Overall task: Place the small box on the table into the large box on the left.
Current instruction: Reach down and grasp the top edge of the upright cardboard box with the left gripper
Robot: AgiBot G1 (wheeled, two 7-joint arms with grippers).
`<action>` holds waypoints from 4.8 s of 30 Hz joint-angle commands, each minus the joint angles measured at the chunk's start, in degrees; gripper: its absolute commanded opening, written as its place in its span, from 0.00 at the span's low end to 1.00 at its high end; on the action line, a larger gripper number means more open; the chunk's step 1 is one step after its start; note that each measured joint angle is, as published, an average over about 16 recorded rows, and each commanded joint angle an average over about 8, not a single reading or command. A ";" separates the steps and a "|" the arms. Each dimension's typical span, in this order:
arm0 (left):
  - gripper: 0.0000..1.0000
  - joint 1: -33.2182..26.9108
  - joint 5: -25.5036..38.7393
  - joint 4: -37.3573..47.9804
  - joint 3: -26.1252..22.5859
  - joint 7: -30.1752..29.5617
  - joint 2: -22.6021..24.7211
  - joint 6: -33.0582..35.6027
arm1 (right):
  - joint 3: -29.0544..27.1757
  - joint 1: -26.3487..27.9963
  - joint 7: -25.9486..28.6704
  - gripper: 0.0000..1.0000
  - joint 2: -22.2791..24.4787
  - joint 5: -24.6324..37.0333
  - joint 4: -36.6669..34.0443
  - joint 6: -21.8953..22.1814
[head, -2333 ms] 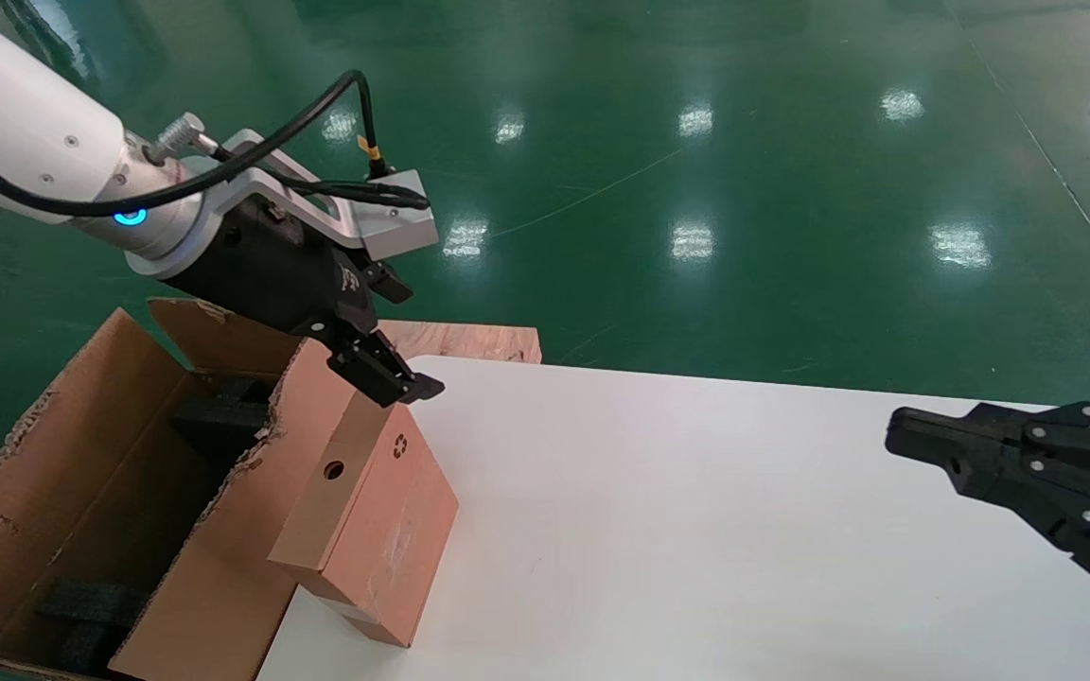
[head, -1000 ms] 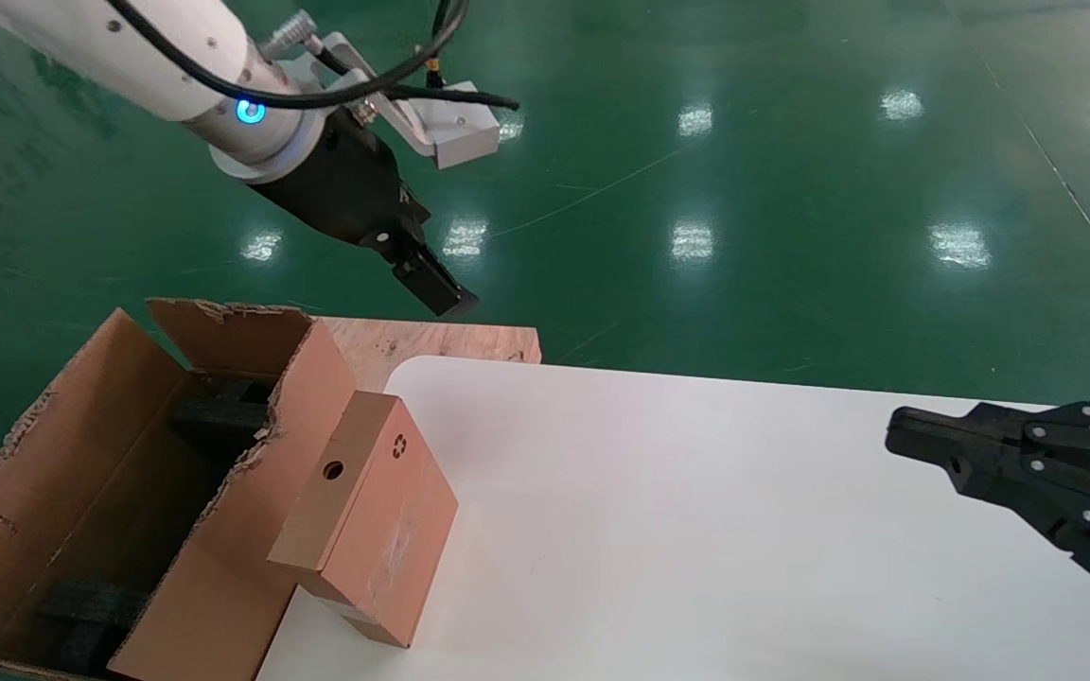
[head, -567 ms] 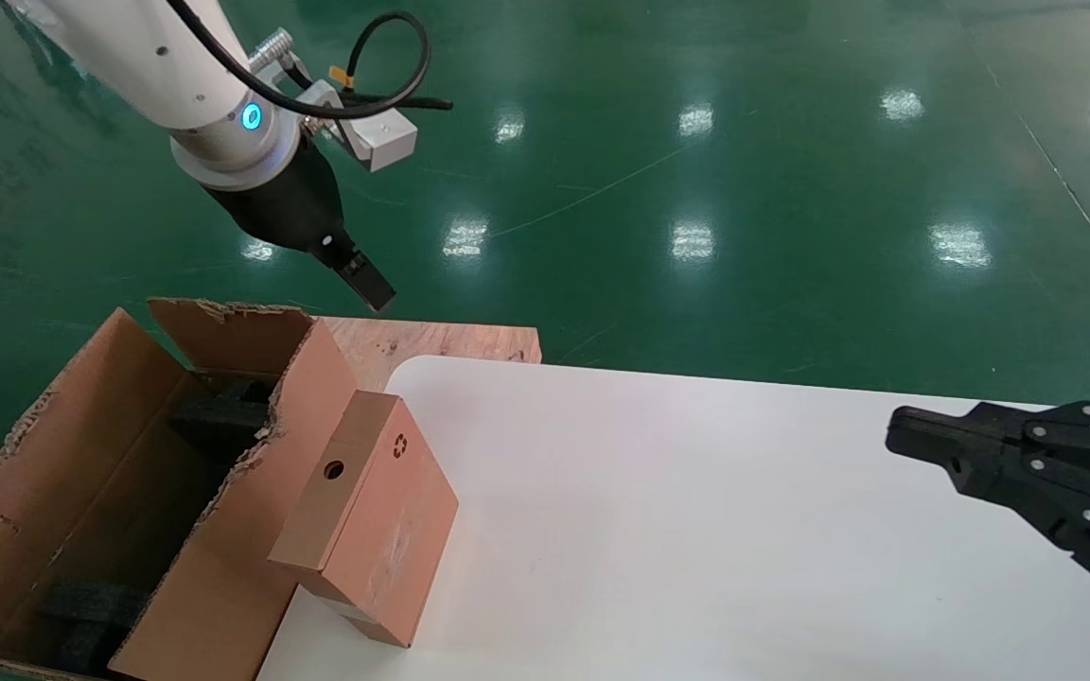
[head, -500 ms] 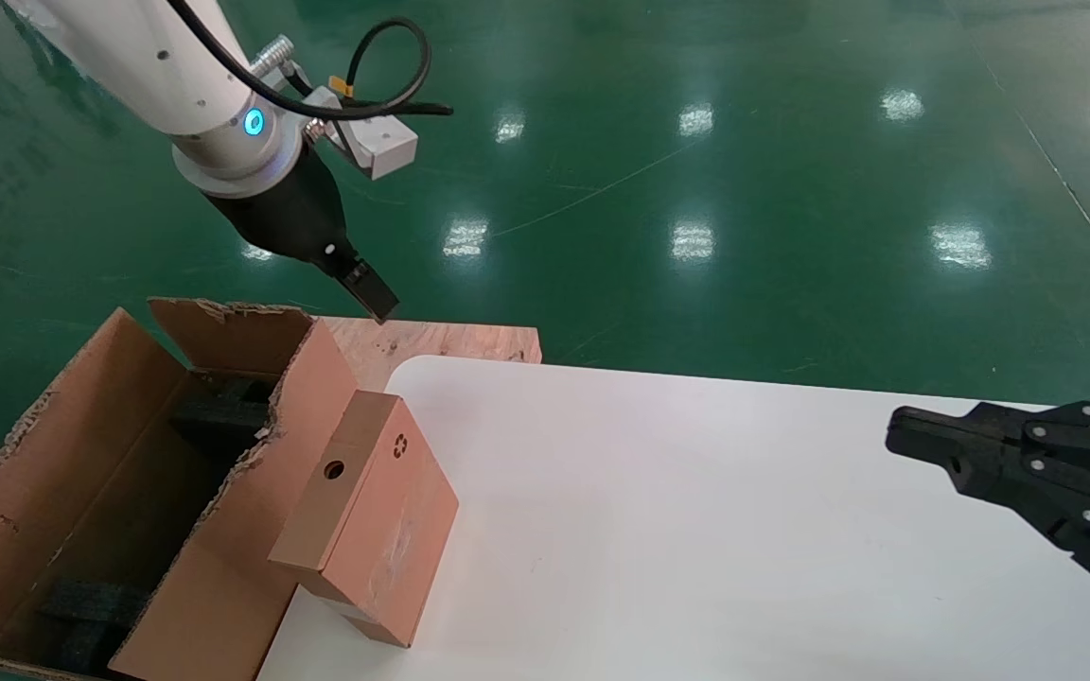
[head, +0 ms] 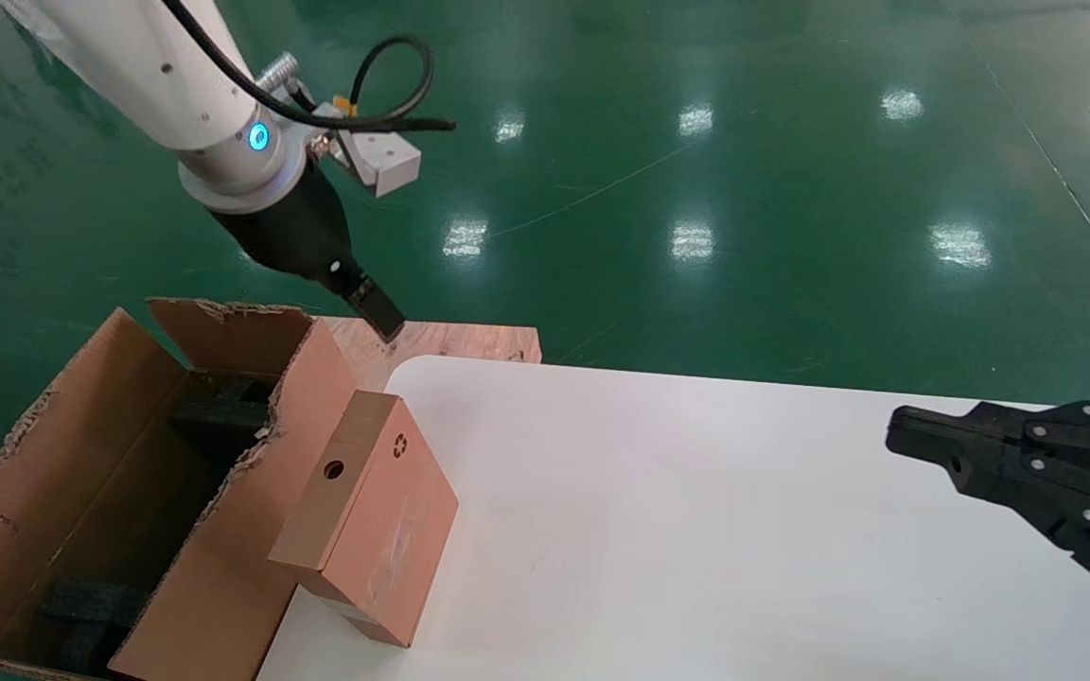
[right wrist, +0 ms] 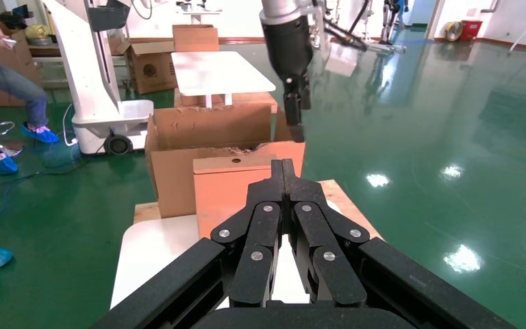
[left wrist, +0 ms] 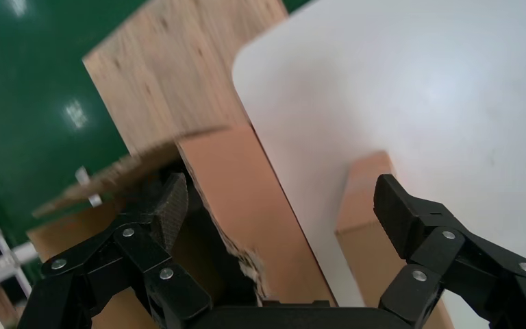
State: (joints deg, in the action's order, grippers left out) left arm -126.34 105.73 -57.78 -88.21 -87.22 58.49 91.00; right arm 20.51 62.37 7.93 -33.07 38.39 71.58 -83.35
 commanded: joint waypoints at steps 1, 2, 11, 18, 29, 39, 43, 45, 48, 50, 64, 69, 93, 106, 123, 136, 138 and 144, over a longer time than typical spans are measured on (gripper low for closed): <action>1.00 -0.17 -0.39 0.42 -1.51 -0.64 0.29 0.14 | 0.00 0.00 0.00 0.00 0.00 0.00 0.00 0.00; 1.00 -0.48 -1.19 0.76 -2.35 -0.93 0.49 0.16 | 0.00 0.00 0.00 0.00 0.00 0.00 0.00 0.00; 1.00 -2.32 -10.49 1.71 -6.23 -3.10 0.93 -0.44 | 0.00 0.00 0.00 0.00 0.00 0.00 0.00 0.00; 1.00 -3.50 -15.63 -0.47 -10.39 -5.30 0.47 0.02 | 0.00 0.00 0.00 0.00 0.00 0.00 0.00 0.00; 1.00 -5.20 -20.54 -5.78 -17.20 -9.09 -1.10 -1.24 | 0.01 0.00 0.00 0.00 0.00 -0.01 0.00 0.00; 1.00 -3.89 -20.64 -7.61 -18.18 -11.00 -2.86 -4.08 | 0.01 0.00 -0.01 0.00 0.00 -0.01 0.00 0.00; 1.00 -3.44 -20.60 -7.73 -18.34 -11.22 -2.93 -4.38 | 0.01 0.00 -0.01 0.00 0.00 -0.01 0.00 0.00; 1.00 -3.17 -20.59 -7.73 -18.44 -11.34 -2.94 -4.47 | 0.01 0.00 -0.01 0.00 0.00 -0.01 0.00 0.00; 1.00 -2.73 -20.90 -7.58 -18.59 -11.59 -3.02 -4.32 | 0.01 0.00 -0.01 0.00 0.00 -0.01 0.00 0.00; 1.00 -2.41 -21.43 -7.34 -18.63 -11.79 -3.12 -4.05 | 0.01 0.00 -0.01 0.00 0.00 -0.01 0.00 0.00; 1.00 -1.70 -25.14 -4.82 -20.04 -12.73 -3.02 -1.23 | 0.02 0.00 -0.01 0.00 0.01 -0.01 0.00 0.01; 1.00 -2.34 -26.41 -4.74 -21.61 -13.13 -3.10 -0.89 | 0.02 0.01 -0.01 0.00 0.01 -0.01 0.00 0.01; 1.00 -3.24 -29.11 -5.09 -24.11 -13.61 -3.45 -3.38 | 0.01 -0.01 -0.02 0.00 0.01 -0.02 -0.02 0.02; 1.00 -3.10 -28.81 -4.73 -24.47 -13.74 -2.95 -3.32 | 0.02 -0.01 -0.02 0.00 0.01 -0.03 -0.02 0.02; 1.00 -3.14 -29.09 -4.60 -24.98 -13.85 -2.71 -3.27 | 0.02 -0.01 -0.02 0.02 0.01 -0.03 -0.03 0.03; 0.00 -3.12 -29.36 -4.63 -24.85 -13.81 -2.84 -3.43 | 0.02 -0.01 -0.03 1.00 0.02 -0.04 -0.04 0.04; 0.00 -3.12 -29.32 -4.62 -24.87 -13.82 -2.82 -3.41 | 0.02 -0.01 -0.03 1.00 0.02 -0.04 -0.04 0.04; 0.00 -3.12 -29.25 -4.62 -24.90 -13.83 -2.80 -3.36 | 0.02 -0.01 -0.03 1.00 0.02 -0.04 -0.04 0.04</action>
State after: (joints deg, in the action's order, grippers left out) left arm -129.46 76.47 -62.40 -113.11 -101.05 55.69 87.63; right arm 20.53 62.36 7.91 -33.05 38.34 71.54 -83.31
